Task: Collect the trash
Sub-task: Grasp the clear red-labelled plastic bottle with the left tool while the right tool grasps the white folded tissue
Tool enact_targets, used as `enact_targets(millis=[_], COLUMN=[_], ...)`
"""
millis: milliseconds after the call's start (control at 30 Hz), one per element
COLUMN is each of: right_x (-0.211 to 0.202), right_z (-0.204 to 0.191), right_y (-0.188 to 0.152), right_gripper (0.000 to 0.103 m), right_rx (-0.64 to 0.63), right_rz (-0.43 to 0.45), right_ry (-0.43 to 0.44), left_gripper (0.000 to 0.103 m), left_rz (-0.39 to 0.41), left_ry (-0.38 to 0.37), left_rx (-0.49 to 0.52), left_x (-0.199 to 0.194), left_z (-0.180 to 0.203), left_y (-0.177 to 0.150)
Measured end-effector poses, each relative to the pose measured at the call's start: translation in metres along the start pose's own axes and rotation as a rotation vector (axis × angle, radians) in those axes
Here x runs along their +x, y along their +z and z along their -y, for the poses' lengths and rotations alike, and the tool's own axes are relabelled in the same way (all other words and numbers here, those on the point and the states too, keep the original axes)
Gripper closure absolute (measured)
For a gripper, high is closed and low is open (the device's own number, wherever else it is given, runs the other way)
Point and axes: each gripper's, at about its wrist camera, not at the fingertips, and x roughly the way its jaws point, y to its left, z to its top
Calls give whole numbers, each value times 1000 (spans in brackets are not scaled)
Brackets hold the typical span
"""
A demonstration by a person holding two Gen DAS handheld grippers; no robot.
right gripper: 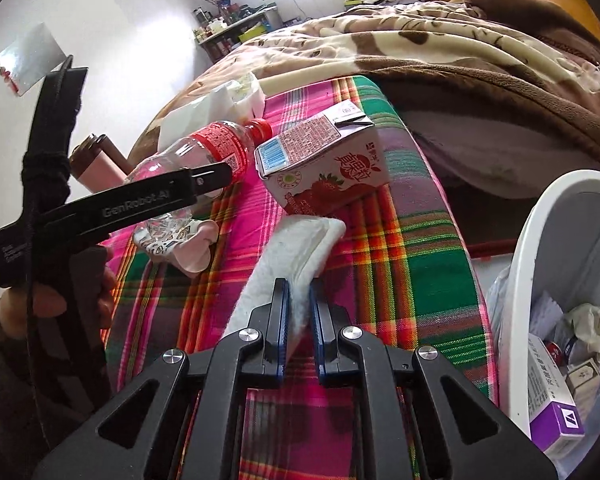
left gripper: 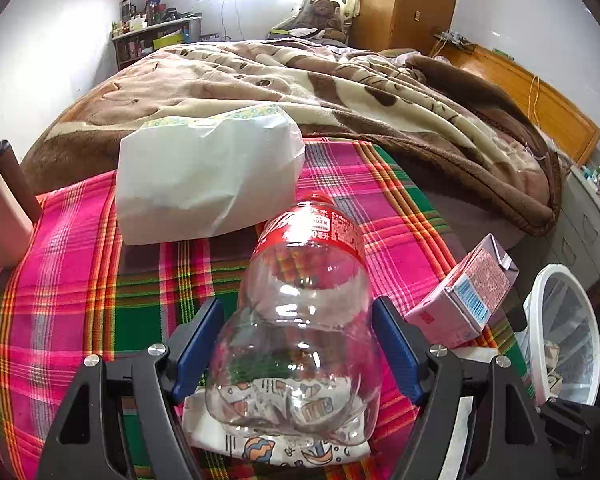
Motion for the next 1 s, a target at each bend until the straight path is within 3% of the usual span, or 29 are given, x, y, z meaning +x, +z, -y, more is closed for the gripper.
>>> enact_targets(millis=[100, 533, 1000], right_x=[1, -5, -26], right_z=[0, 3, 0], right_y=[0, -6, -17], right_gripper=[93, 93, 93], right_rx=[-2, 6, 2], right_rz=[0, 12, 54], right_ry=[-2, 0, 23], left_gripper=[35, 39, 39], left_rz=[6, 53, 137], left_ry=[-1, -20, -39], left_rx=[-12, -51, -61], left_x=[0, -26, -80], left_z=[-2, -4, 2], left_y=[0, -11, -45])
